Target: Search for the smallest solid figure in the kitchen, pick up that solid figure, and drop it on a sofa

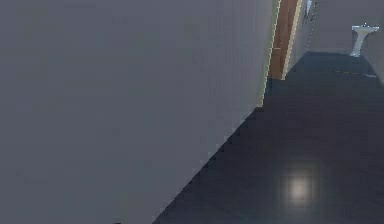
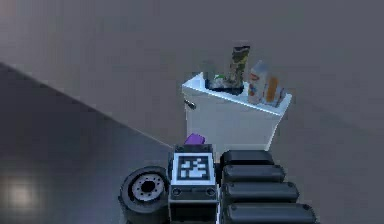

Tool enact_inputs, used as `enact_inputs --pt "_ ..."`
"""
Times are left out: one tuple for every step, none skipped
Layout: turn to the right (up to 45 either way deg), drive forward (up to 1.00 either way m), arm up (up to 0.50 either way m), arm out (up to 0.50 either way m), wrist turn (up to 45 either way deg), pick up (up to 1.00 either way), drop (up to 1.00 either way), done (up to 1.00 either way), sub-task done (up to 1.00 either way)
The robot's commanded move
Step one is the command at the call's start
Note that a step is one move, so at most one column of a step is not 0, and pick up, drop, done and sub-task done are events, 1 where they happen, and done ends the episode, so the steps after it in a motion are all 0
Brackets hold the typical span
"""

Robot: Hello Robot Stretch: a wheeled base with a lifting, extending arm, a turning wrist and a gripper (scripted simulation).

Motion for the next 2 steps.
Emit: enact_inputs --pt "0.0 0.05 0.0 0.0 0.0 0.0 0.0 0.0 0.0" --pt "30.0 0.0 0.0 0.0 0.0 0.0 0.0 0.0 0.0"
